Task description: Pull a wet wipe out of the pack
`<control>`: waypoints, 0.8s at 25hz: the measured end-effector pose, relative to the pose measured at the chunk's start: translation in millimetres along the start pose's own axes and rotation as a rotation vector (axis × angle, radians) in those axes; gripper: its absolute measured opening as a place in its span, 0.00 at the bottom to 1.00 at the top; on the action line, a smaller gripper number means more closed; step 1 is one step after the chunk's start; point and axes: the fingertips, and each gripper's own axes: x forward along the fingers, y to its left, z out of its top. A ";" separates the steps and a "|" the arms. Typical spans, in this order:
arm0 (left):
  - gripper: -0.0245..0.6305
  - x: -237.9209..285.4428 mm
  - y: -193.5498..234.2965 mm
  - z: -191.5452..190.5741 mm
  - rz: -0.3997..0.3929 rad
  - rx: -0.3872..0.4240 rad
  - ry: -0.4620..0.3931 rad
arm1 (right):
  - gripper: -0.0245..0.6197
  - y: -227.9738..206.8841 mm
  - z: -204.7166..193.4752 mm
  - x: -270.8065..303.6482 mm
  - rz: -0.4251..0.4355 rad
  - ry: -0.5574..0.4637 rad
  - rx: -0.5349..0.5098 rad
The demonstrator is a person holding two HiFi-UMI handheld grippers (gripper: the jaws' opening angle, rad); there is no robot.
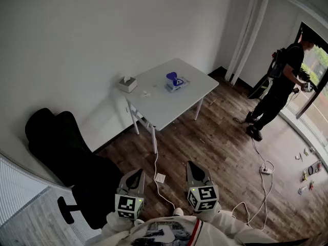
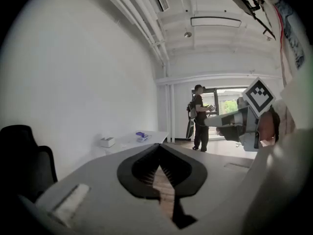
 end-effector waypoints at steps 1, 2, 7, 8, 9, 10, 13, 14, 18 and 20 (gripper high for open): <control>0.04 13.2 -15.4 4.2 -0.013 0.001 -0.004 | 0.04 -16.7 2.0 -4.6 -0.005 -0.002 0.005; 0.04 26.1 -30.3 9.1 -0.025 0.004 -0.009 | 0.04 -33.0 4.0 -9.4 -0.010 -0.004 0.008; 0.04 77.9 -88.2 42.7 -0.053 0.039 -0.051 | 0.04 -104.1 14.8 -39.5 -0.054 -0.024 0.019; 0.04 84.5 -98.0 48.5 -0.064 0.044 -0.056 | 0.04 -115.1 16.7 -45.5 -0.071 -0.031 0.026; 0.04 89.7 -106.7 53.4 -0.076 0.050 -0.061 | 0.04 -124.1 18.2 -50.5 -0.087 -0.036 0.033; 0.04 93.9 -113.9 57.2 -0.088 0.058 -0.065 | 0.04 -131.0 19.2 -54.2 -0.101 -0.041 0.041; 0.04 104.0 -128.1 61.4 -0.121 0.074 -0.062 | 0.04 -142.8 19.7 -57.6 -0.126 -0.047 0.064; 0.04 106.7 -130.8 60.5 -0.131 0.075 -0.057 | 0.04 -144.6 18.4 -57.2 -0.132 -0.045 0.071; 0.04 116.9 -137.6 51.6 -0.171 0.059 -0.030 | 0.05 -148.6 5.5 -55.9 -0.158 -0.026 0.102; 0.04 128.1 -138.5 47.2 -0.190 0.048 -0.024 | 0.05 -154.2 -0.7 -51.5 -0.182 -0.020 0.130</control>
